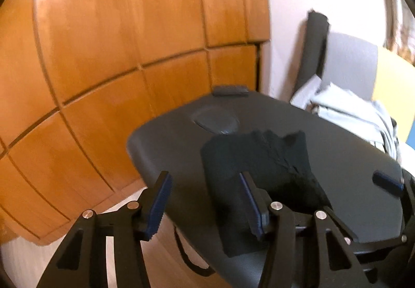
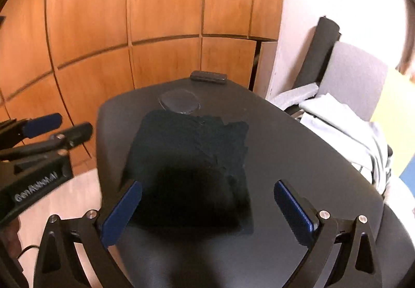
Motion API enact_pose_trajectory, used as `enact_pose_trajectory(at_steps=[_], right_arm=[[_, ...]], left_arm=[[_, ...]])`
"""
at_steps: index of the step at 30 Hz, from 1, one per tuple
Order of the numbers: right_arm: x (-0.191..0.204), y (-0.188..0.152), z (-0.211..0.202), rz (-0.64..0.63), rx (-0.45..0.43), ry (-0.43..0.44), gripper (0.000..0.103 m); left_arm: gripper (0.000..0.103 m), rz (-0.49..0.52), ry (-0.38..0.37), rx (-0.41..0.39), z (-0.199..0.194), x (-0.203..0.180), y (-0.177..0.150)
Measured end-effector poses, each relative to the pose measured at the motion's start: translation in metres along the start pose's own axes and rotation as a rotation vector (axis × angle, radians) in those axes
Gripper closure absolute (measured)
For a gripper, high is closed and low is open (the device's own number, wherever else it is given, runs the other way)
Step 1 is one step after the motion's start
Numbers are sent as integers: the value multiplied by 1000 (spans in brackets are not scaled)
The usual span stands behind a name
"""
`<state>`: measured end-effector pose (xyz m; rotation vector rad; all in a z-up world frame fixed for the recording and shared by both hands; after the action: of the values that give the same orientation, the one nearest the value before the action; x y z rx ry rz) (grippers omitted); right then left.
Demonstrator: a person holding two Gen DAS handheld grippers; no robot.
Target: Fold clothes
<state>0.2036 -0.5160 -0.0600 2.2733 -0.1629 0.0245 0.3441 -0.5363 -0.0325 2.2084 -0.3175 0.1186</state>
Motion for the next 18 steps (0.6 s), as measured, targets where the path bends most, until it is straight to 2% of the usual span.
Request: enact_pose_trajectory(at_steps=[4,9,14,18], right_arm=[[10,-11,-26,5,-33,2,0],[21,-15,-42,-83,-64,-53,0],[23,-17,-52,-98,-81,-86,0],[19,-14,-57,-74,-94,-107,0]], left_arm=[[49,10,-16,55,3,-1,-15],[49,-14,-70,86,7,-9,-30],[52,-17,-58,-14,-15,-12,-24],[51,-46,-48,-32,-26,-9,-18]])
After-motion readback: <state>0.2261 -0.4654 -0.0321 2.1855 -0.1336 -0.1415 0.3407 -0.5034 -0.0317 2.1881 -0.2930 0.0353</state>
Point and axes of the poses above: each gripper's, at about its wrist camera, not at the fingertips, and z roughly the way its jaws point, x to its left, y to its top, the point moved 10 cm from there along z, roughly the way its jaws point, and after that the axes turned 8 degrees about z, right-handed, at the moved point
